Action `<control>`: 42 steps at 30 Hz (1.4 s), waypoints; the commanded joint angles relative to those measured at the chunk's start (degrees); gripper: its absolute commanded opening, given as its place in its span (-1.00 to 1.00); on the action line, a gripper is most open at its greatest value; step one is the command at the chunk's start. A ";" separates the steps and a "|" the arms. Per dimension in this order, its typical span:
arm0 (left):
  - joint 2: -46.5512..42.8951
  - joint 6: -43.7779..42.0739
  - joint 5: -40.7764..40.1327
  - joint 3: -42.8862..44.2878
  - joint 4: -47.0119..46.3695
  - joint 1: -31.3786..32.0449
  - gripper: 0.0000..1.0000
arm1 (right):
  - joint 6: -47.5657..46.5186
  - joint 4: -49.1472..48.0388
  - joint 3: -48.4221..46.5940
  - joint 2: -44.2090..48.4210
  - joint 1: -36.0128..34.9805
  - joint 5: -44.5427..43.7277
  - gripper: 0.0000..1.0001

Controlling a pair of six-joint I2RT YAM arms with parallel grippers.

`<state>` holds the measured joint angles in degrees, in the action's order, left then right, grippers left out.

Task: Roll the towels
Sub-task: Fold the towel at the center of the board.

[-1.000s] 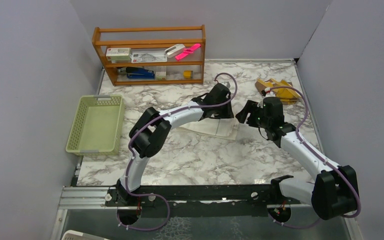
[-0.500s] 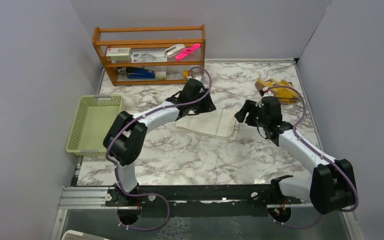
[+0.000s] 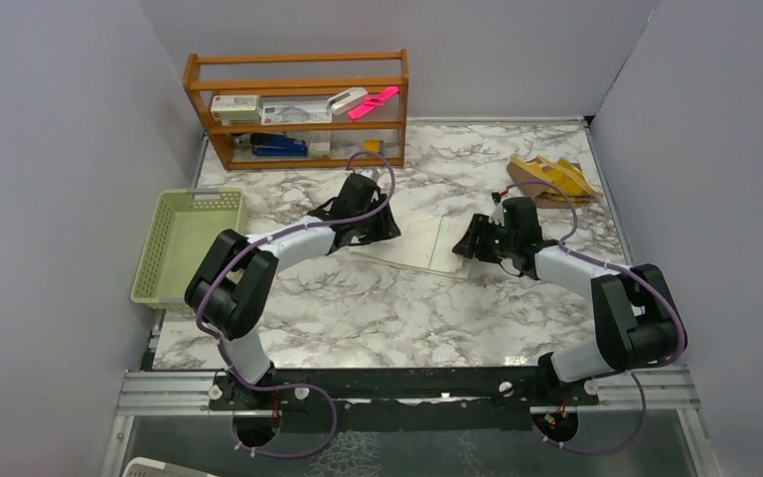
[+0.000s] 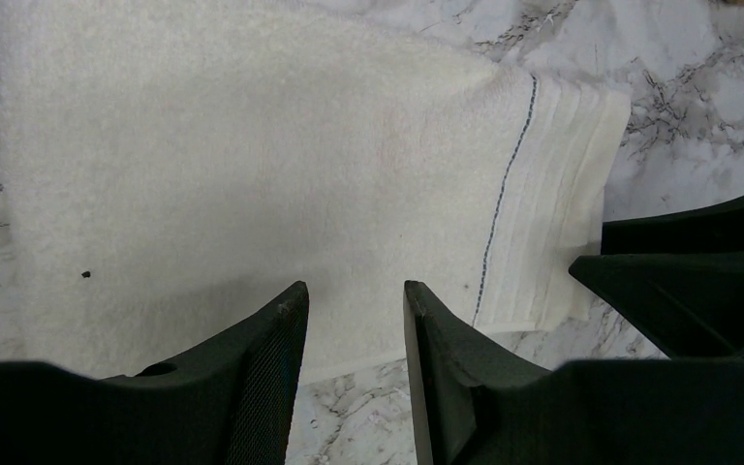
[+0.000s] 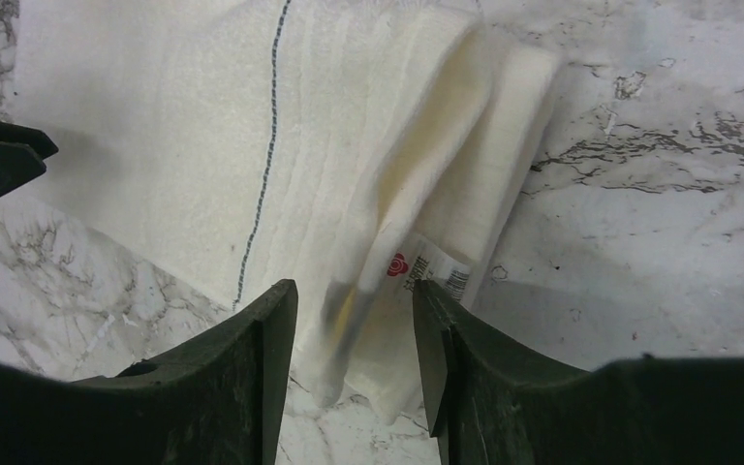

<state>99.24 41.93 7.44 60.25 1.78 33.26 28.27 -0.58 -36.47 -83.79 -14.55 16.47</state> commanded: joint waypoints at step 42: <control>-11.59 -3.43 3.72 -8.82 -1.71 -9.59 -0.16 | 2.15 -6.88 0.55 1.97 -1.57 8.02 -0.99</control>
<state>89.34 39.42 9.87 52.18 0.58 24.29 30.81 -2.42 -40.16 -80.14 -16.03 23.46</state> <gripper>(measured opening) 0.421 0.025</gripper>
